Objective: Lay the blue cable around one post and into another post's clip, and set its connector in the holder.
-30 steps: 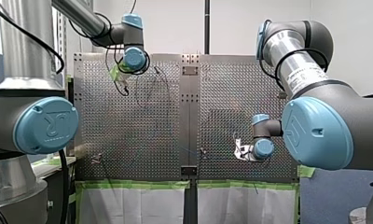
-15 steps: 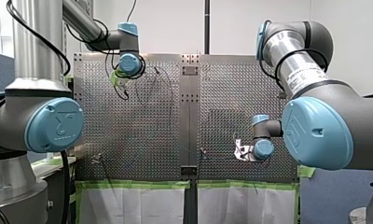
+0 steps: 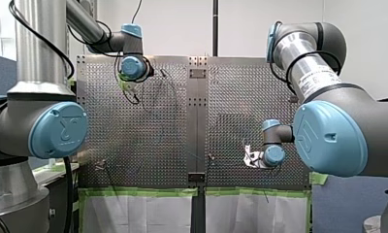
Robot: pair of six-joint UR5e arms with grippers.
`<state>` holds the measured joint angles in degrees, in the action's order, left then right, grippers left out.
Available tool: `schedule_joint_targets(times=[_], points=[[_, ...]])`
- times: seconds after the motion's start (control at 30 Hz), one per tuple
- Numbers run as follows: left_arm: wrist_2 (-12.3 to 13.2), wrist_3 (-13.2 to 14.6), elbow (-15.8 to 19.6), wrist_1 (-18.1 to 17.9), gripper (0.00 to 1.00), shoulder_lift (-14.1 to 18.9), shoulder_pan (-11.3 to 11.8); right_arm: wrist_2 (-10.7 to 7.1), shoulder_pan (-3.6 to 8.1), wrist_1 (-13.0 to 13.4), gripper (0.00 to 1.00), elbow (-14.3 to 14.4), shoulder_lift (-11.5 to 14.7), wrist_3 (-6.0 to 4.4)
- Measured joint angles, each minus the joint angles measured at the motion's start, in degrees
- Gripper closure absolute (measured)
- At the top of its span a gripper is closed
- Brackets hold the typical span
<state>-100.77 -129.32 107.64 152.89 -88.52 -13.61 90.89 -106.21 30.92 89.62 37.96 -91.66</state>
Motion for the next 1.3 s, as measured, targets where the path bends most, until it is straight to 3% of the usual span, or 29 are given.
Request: schedule_joint_targets(times=[0.33,0.57,0.97,1.3], points=[[3.22,0.1,-1.15,-0.64,0.0,-1.59,1.84,0.0,0.08,0.03,0.77,0.0,-0.01,-0.02],[2.45,2.04,-4.77,0.74,0.0,-4.56,3.21,0.0,0.15,-0.1,0.77,0.0,-0.02,0.04],[2.54,2.56,-11.23,3.34,0.0,-4.93,5.76,0.0,0.17,-0.13,0.77,0.0,-0.1,0.15],[3.43,2.88,-12.98,3.87,0.0,-4.95,6.93,0.0,-0.07,-0.04,0.77,0.0,-0.19,0.22]])
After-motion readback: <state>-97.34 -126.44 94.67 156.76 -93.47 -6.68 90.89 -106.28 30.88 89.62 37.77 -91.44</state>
